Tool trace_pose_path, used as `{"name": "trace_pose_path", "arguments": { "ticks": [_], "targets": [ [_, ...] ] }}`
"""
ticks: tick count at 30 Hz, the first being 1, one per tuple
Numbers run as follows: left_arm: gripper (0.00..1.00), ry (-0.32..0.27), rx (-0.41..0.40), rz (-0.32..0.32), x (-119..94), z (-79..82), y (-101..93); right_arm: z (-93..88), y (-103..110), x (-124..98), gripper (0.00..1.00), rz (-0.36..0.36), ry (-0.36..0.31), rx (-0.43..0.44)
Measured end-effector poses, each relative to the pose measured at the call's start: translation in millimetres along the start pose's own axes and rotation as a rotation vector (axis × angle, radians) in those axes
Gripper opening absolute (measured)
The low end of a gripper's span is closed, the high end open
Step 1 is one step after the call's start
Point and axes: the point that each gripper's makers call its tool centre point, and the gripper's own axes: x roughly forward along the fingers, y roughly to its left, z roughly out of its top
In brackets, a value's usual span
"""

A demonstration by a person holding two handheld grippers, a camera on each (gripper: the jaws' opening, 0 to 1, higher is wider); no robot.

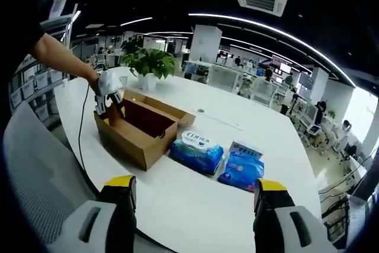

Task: Operate the shoe box by opening the lid, removing the specified soft item, and placing it in the target area until the item is outside and the box remains undamaged.

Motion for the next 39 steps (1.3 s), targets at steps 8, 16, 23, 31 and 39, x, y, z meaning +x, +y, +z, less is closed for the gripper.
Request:
{"name": "trace_pose_path", "arguments": {
  "ticks": [8,16,23,31,39],
  "targets": [
    [0.46,0.011,0.004,0.057,5.6,-3.8,7.6,1.2,-1.4,-0.6,0.81,0.000,-0.003,0.001],
    [0.54,-0.020,-0.029,0.049,-7.2,3.9,16.3,-3.0,-4.5,-2.3,0.81,-0.006,0.001,0.008],
    [0.59,-0.030,-0.021,-0.036,-1.3,12.8,-2.5,-3.7,-4.4,-1.4,0.81,-0.003,0.004,0.012],
    [0.58,-0.019,-0.001,-0.044,6.9,10.1,-9.7,-5.3,-4.5,0.1,0.81,-0.003,0.007,0.016],
    [0.58,-0.022,-0.007,-0.015,5.7,9.9,-8.2,-4.6,-5.4,2.3,0.81,-0.007,-0.007,0.032]
  ]
}}
